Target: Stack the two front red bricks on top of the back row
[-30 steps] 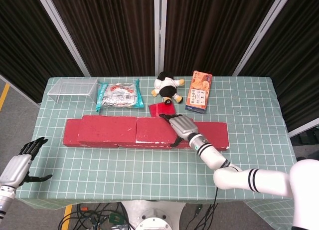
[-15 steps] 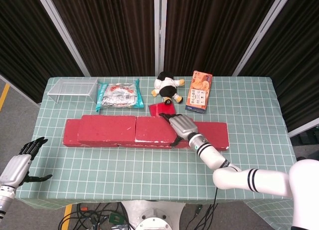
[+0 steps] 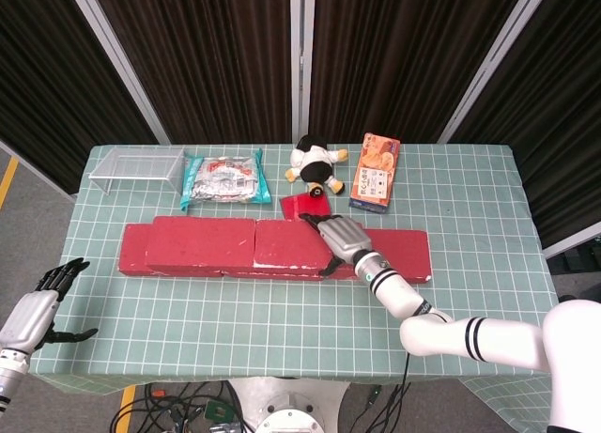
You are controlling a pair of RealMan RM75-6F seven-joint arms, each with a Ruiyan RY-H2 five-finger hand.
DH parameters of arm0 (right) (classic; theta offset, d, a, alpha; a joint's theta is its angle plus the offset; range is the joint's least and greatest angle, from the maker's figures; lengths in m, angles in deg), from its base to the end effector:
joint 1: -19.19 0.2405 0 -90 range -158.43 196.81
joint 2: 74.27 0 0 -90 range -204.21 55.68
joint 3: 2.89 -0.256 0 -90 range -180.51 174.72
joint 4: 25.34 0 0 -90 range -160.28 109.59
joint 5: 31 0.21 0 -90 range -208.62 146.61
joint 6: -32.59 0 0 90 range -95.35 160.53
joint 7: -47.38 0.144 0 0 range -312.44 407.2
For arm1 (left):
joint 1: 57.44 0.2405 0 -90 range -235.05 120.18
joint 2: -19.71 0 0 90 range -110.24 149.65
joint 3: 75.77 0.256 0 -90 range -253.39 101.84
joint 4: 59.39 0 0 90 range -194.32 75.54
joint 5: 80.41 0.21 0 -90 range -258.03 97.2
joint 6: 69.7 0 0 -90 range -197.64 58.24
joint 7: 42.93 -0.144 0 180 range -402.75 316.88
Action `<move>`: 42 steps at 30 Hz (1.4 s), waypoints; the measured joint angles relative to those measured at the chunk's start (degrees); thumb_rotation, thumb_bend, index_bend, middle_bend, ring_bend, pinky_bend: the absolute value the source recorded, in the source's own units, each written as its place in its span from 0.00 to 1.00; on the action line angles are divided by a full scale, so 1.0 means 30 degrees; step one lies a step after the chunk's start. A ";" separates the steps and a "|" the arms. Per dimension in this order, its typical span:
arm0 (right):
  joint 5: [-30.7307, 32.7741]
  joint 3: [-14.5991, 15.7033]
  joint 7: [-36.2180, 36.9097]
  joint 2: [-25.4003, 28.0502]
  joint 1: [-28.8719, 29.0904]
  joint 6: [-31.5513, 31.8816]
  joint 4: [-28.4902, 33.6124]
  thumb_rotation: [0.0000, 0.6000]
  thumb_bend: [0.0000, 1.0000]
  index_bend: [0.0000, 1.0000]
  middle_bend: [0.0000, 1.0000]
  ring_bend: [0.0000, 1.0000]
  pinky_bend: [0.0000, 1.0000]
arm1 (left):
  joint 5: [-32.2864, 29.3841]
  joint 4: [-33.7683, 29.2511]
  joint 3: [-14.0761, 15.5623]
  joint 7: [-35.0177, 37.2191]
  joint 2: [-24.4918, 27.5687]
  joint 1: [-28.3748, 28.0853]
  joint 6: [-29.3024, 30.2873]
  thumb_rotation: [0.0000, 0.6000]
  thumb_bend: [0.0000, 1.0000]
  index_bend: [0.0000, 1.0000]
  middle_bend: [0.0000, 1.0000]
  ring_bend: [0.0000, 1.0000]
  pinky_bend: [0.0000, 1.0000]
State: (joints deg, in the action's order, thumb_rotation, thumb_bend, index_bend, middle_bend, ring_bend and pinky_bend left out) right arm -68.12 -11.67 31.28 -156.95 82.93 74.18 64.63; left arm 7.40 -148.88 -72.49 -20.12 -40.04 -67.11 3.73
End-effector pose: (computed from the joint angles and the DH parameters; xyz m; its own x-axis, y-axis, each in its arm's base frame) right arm -0.0685 -0.3772 -0.0198 0.3563 -0.5203 0.7761 -0.9155 -0.3604 0.1787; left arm -0.3320 0.1817 0.1500 0.1511 0.2768 0.9490 0.9875 0.0004 -0.1574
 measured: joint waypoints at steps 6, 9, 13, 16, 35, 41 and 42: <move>0.0061 -0.0008 -0.0082 0.0039 0.0038 0.0085 0.0150 1.00 0.08 0.07 0.24 0.22 0.29 | 0.0014 0.0020 0.0009 0.0037 -0.0010 0.0006 0.0003 1.00 0.03 0.07 0.00 0.00 0.00; 0.0140 -0.0026 -0.0098 0.0047 0.0079 0.0071 0.0168 1.00 0.08 0.07 0.24 0.22 0.29 | 0.0019 0.0034 0.0016 0.0044 -0.0020 0.0005 -0.0007 1.00 0.03 0.07 0.00 0.00 0.00; 0.0278 0.0011 -0.0153 -0.0053 0.0146 0.0021 0.0074 1.00 0.08 0.07 0.24 0.22 0.29 | -0.0001 0.0045 0.0010 0.0105 -0.0023 0.0007 -0.0015 1.00 0.03 0.07 0.00 0.00 0.00; 0.0384 0.0043 -0.0219 -0.0148 0.0205 0.0008 -0.0018 1.00 0.08 0.07 0.23 0.22 0.29 | 0.0000 0.0096 0.0022 0.0212 -0.0022 0.0020 -0.0016 1.00 0.03 0.07 0.00 0.00 0.00; 0.0114 -0.0047 0.0372 -0.0126 0.0080 -0.0345 0.0026 1.00 0.00 0.00 0.00 0.00 0.00 | 0.0023 0.0219 0.0052 0.0421 -0.0031 0.0026 -0.0054 1.00 0.03 0.07 0.00 0.00 0.00; -0.0306 -0.0159 0.0685 0.0044 -0.0156 -0.0146 0.0250 1.00 0.00 0.00 0.00 0.00 0.00 | 0.0018 0.0184 0.0040 0.0420 -0.0011 0.0031 -0.0027 1.00 0.03 0.07 0.00 0.00 0.00; -0.0346 -0.0167 0.0699 0.0089 -0.0183 -0.0110 0.0322 1.00 0.00 0.00 0.00 0.00 0.00 | 0.0018 0.0166 0.0034 0.0401 0.0004 0.0036 -0.0010 1.00 0.03 0.07 0.00 0.00 0.00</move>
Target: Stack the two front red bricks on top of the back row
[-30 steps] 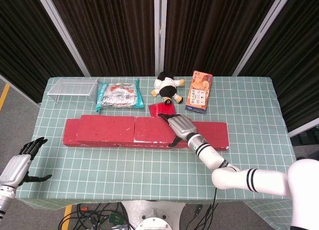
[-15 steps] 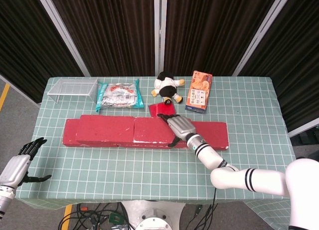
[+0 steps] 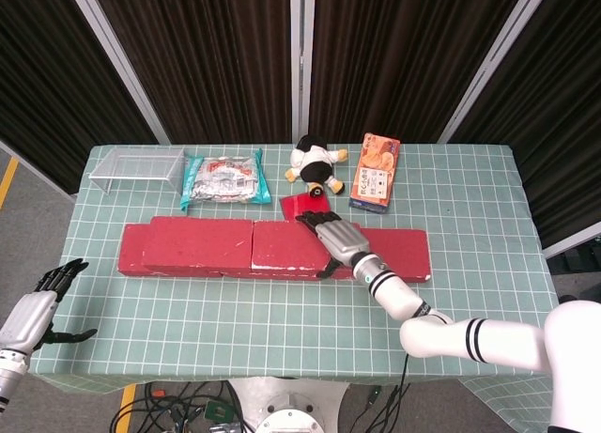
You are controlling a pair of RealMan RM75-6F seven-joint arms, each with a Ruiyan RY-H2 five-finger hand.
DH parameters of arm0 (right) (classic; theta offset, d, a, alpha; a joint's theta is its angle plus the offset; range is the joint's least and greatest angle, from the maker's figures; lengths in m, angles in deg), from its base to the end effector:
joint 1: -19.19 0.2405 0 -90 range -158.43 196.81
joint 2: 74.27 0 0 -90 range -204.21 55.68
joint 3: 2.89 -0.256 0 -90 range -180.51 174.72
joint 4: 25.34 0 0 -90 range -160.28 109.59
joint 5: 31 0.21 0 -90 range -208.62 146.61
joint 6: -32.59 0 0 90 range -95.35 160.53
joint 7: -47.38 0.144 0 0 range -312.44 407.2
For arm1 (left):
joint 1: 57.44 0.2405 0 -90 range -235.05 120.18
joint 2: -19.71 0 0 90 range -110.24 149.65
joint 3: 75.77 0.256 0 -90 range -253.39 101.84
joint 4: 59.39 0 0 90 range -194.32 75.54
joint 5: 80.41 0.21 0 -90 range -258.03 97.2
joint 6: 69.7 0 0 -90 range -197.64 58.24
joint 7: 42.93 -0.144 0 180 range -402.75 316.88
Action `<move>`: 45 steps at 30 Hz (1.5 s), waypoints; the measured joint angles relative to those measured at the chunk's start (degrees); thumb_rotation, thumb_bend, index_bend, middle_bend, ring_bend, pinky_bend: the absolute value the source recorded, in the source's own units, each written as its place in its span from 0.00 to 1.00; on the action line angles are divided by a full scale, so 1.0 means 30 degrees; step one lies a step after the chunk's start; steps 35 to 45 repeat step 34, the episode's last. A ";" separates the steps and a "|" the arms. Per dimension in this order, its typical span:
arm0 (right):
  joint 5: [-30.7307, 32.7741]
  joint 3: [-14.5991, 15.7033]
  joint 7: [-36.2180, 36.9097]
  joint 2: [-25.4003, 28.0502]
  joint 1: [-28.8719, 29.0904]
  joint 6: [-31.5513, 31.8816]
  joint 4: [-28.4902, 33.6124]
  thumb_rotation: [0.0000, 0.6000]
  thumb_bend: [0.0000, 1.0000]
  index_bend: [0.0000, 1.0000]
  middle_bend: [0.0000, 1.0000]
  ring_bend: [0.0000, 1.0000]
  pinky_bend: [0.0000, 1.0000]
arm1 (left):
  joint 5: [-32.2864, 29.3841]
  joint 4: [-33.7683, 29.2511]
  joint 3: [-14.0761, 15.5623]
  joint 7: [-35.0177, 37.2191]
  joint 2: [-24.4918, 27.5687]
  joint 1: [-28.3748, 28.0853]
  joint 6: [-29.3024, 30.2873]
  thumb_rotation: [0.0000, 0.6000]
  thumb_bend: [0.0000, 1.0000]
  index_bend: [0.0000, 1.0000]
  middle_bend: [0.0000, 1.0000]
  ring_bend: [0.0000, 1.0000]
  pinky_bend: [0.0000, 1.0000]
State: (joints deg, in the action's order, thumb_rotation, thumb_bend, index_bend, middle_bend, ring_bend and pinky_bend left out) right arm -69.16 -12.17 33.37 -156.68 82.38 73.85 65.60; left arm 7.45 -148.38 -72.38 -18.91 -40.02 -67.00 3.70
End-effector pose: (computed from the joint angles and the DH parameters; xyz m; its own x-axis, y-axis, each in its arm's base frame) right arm -0.0661 -0.3733 -0.0196 0.3227 -0.5378 0.7789 -0.9249 -0.3541 0.1387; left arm -0.3344 0.1809 0.1509 0.1385 0.2782 0.9505 0.9892 0.0080 -0.1465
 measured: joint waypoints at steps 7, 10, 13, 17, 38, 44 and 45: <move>-0.1229 0.0036 0.0149 0.1721 -0.0907 0.1227 0.2306 1.00 0.00 0.00 0.00 0.00 0.00 | -0.0023 -0.0179 -0.0097 -0.0143 0.0190 0.0126 0.0399 1.00 0.04 0.07 0.00 0.00 0.00; -0.2522 0.0187 0.0316 0.3223 -0.1900 0.2379 0.3906 1.00 0.00 0.00 0.00 0.00 0.00 | -0.0029 -0.0211 -0.0207 -0.0320 0.0195 0.0240 0.0793 1.00 0.03 0.07 0.00 0.00 0.00; -0.4579 0.0595 0.0408 0.4573 -0.3280 0.4168 0.5081 1.00 0.00 0.00 0.00 0.00 0.00 | -0.0080 -0.0206 -0.0354 -0.0809 0.0059 0.0420 0.1296 1.00 0.03 0.07 0.00 0.00 0.00; -0.7978 0.1621 0.0569 0.6244 -0.5647 0.6959 0.6106 1.00 0.00 0.00 0.00 0.00 0.00 | -0.0182 -0.0379 -0.0457 -0.1571 -0.0075 0.0674 0.1743 1.00 0.03 0.07 0.00 0.00 0.00; -1.5671 0.5879 0.1394 0.5616 -1.6234 1.7030 0.1404 1.00 0.00 0.00 0.00 0.00 0.00 | 0.1088 -0.0231 -0.0046 -0.6026 -0.0998 0.2312 0.4675 1.00 0.01 0.07 0.00 0.00 0.00; -1.5671 0.5879 0.1394 0.5616 -1.6234 1.7030 0.1404 1.00 0.00 0.00 0.00 0.00 0.00 | 0.1088 -0.0231 -0.0046 -0.6026 -0.0998 0.2312 0.4675 1.00 0.01 0.07 0.00 0.00 0.00; -1.5671 0.5879 0.1394 0.5616 -1.6234 1.7030 0.1404 1.00 0.00 0.00 0.00 0.00 0.00 | 0.1088 -0.0231 -0.0046 -0.6026 -0.0998 0.2312 0.4675 1.00 0.01 0.07 0.00 0.00 0.00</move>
